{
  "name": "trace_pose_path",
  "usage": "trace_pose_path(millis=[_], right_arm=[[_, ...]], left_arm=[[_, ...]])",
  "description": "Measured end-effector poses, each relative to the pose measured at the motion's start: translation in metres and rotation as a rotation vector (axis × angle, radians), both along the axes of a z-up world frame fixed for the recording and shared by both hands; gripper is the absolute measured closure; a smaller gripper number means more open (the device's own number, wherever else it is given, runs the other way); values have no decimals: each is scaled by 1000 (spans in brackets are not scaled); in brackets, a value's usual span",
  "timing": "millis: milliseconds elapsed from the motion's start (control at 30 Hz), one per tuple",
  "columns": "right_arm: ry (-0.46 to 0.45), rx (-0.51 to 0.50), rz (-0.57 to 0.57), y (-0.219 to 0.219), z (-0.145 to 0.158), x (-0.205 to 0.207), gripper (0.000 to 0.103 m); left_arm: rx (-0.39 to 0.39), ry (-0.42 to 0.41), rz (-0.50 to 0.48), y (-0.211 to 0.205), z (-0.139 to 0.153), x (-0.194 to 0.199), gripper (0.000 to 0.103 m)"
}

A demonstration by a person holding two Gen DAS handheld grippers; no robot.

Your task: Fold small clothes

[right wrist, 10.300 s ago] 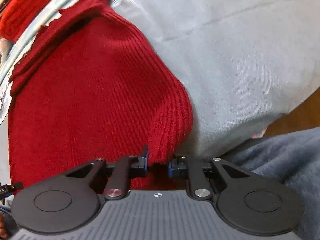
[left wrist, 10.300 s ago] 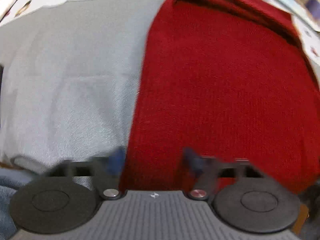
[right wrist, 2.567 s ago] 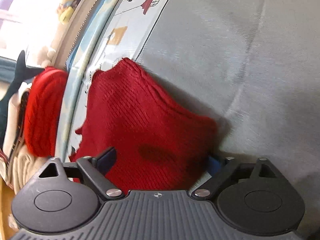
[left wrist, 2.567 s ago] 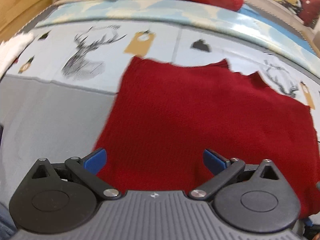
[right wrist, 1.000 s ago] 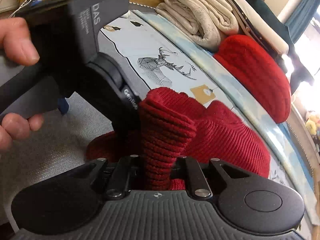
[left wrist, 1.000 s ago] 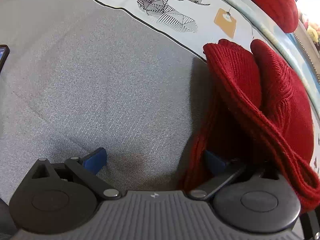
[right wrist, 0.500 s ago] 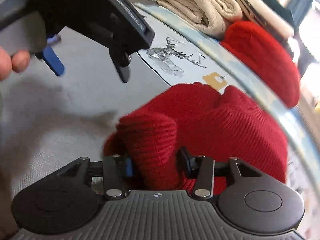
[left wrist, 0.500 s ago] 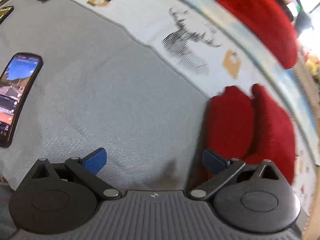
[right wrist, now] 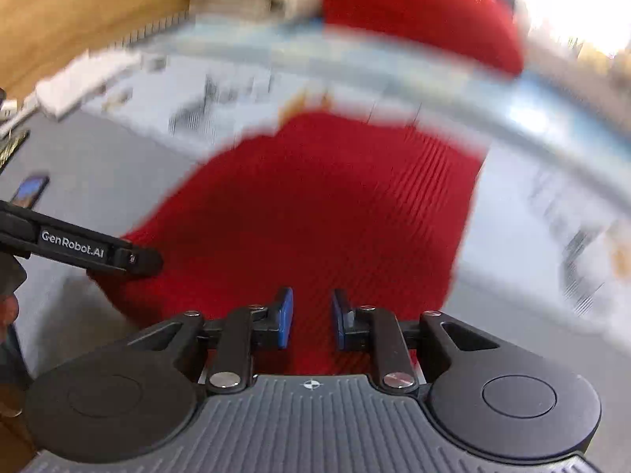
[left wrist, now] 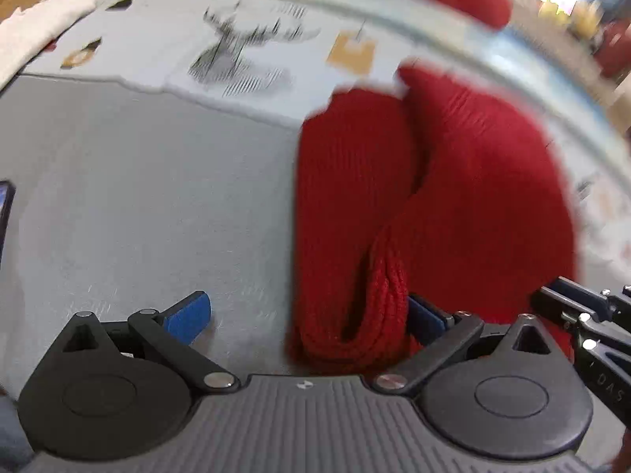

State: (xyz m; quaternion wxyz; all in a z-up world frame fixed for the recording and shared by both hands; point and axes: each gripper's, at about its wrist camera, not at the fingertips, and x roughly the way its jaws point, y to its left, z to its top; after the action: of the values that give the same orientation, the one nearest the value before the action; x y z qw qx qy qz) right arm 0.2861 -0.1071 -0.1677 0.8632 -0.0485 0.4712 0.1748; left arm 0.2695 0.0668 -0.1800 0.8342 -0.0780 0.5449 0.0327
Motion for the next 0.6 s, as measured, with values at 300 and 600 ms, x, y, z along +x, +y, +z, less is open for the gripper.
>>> trace_pose_path(millis=[300,600], right_arm=[[48,127,-56,-4,-2,9,80],[-18,66,-45,22,7,127,80]], left_arm=[[-109,85,84,15,-24,5,0],[-114,84,75,14,-25,7,0]])
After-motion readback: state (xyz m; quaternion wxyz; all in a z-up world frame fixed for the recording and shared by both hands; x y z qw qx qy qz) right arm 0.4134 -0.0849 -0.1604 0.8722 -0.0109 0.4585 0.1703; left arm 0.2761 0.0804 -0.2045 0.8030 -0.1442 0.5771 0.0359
